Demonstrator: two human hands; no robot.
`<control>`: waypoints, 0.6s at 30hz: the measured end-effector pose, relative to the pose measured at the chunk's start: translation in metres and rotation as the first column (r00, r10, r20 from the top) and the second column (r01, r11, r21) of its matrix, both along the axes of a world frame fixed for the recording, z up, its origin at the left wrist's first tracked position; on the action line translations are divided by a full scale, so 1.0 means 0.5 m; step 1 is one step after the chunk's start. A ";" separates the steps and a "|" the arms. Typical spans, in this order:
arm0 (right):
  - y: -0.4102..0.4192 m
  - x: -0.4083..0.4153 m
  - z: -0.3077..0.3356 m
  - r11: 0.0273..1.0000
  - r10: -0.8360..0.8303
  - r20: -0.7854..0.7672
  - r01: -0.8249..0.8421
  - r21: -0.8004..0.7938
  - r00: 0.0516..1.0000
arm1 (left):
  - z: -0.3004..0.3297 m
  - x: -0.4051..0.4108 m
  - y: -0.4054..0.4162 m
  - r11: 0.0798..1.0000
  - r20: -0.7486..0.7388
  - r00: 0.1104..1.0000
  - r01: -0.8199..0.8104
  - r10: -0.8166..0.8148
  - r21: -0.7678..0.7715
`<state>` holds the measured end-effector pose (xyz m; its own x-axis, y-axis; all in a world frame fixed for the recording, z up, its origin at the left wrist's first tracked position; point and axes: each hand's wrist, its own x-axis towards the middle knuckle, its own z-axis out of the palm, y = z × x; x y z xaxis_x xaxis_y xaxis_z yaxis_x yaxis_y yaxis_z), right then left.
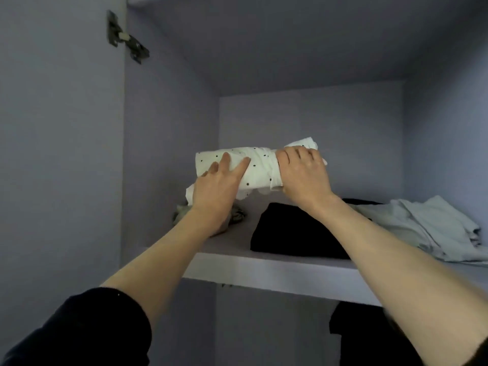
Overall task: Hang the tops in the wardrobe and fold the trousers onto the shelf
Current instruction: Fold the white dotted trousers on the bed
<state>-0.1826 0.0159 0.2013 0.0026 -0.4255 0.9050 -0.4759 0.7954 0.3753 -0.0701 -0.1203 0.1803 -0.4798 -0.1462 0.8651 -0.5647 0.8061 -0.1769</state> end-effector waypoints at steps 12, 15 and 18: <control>-0.151 -0.301 0.094 0.978 -0.073 0.164 0.039 0.205 0.984 | 0.069 -0.313 -0.158 0.998 0.127 0.992 0.013 -0.020 0.054; -0.189 -0.349 0.100 0.972 -0.099 0.238 0.042 0.232 0.966 | 0.079 -0.370 -0.195 0.999 0.132 0.991 -0.008 0.003 0.040; -0.219 -0.385 0.102 0.982 -0.099 0.211 0.062 0.177 0.973 | 0.091 -0.418 -0.225 1.000 0.125 0.992 -0.005 0.002 0.023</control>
